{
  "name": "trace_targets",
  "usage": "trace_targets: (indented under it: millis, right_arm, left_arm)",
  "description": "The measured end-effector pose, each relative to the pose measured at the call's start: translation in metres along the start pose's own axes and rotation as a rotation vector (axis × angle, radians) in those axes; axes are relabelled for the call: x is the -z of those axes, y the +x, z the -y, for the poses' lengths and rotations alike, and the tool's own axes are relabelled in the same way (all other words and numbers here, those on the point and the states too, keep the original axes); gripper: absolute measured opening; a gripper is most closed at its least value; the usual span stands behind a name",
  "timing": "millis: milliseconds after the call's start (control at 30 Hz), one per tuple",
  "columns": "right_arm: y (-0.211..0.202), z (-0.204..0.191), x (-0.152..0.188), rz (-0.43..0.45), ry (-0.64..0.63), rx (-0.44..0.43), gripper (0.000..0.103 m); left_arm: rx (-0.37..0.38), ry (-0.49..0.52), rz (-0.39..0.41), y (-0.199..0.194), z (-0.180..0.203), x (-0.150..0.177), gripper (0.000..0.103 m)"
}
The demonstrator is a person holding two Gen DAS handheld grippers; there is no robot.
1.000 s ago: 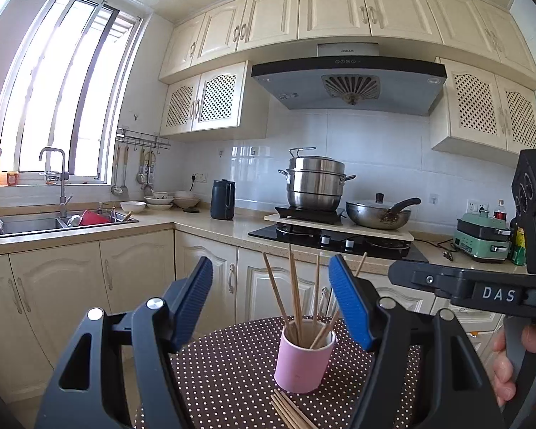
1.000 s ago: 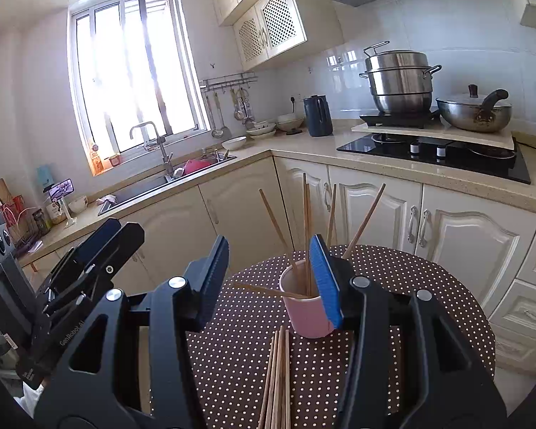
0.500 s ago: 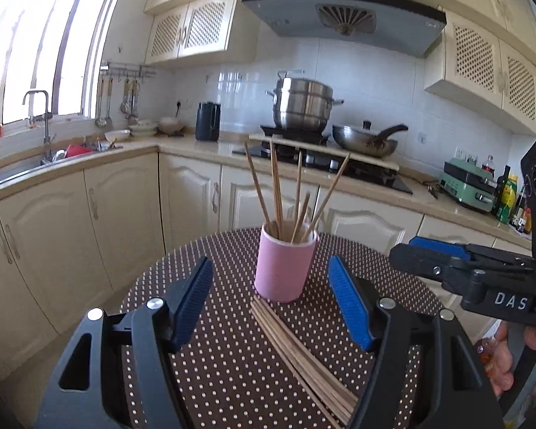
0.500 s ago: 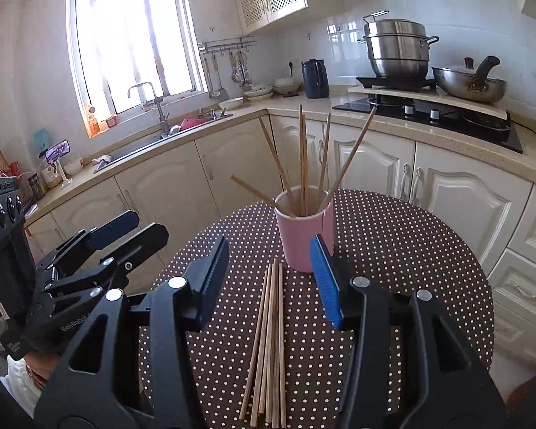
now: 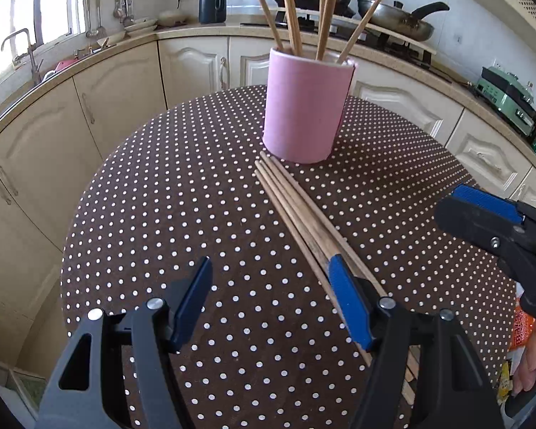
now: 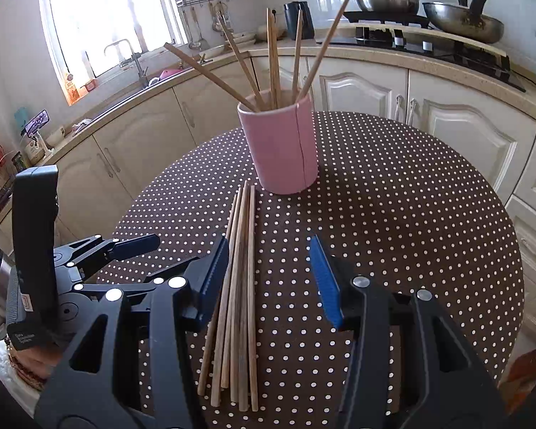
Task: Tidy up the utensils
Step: 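Move both open grippers back down to the chopstick pile, then close the left gripper on one chopstick while the right gripper closes on another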
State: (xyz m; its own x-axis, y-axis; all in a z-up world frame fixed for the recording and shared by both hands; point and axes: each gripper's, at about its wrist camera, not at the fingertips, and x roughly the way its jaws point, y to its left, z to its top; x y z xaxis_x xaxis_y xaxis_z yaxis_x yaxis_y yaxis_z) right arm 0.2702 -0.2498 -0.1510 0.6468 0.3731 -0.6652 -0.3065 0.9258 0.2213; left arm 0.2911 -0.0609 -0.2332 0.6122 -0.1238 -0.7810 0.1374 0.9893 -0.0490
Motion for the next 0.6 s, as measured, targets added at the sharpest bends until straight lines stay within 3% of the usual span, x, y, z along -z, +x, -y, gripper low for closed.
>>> trace_targets:
  millis: [233, 600]
  right_arm:
    - [0.025, 0.008, 0.012, -0.045, 0.029, -0.012, 0.047]
    - [0.053, 0.008, 0.016, -0.090, 0.023, -0.002, 0.047]
  left_arm:
    - [-0.016, 0.024, -0.045, 0.022, 0.011, 0.002, 0.067]
    - [-0.043, 0.053, -0.042, 0.024, 0.018, -0.002, 0.067]
